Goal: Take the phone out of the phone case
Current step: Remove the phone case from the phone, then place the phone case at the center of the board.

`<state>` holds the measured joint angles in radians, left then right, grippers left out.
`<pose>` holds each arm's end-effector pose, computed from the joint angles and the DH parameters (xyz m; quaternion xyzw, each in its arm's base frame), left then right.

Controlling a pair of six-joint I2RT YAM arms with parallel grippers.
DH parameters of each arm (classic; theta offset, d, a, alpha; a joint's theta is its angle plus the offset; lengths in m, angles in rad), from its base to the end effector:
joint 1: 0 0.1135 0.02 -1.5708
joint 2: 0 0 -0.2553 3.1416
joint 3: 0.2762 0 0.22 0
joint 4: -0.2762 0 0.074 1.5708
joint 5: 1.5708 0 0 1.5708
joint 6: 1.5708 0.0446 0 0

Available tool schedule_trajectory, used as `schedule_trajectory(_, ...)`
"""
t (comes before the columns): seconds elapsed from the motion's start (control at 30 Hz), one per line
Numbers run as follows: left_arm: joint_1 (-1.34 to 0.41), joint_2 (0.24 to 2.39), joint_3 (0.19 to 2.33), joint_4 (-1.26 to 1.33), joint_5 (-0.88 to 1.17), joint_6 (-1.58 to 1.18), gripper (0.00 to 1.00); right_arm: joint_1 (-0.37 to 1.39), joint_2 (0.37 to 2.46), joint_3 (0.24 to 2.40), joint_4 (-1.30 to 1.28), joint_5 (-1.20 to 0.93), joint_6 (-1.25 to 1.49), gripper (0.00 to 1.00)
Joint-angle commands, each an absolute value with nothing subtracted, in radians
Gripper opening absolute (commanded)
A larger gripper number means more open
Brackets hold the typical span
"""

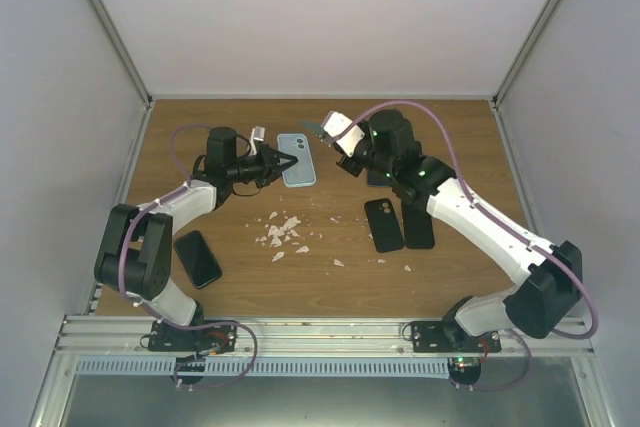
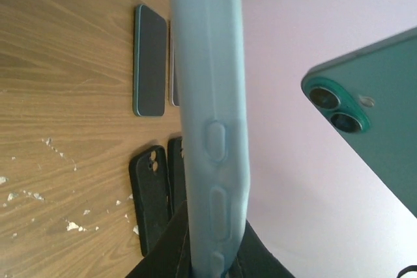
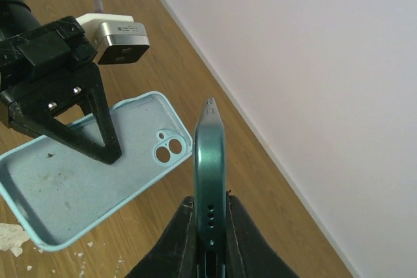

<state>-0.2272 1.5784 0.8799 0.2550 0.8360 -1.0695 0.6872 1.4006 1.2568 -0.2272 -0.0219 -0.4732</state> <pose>0.3009 -0.1035 0.2340 -0.1179 0.7937 -0.5684 0.1820 0.2354 0.1945 0.3512 -0.4576 0.6869 0.0693 0.5603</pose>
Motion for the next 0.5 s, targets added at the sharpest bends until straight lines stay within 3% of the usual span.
schedule_trajectory(0.0, -0.231, 1.623, 0.94, 0.275, 0.813, -0.998, 0.0, 0.619, 1.347, 1.31, -0.24, -0.105, -0.41, 0.0)
schedule_trajectory(0.47, -0.349, 1.918, 1.261, 0.107, 0.739, -0.852, 0.0, 0.446, 1.328, 1.311, -0.262, -0.189, -0.341, 0.0)
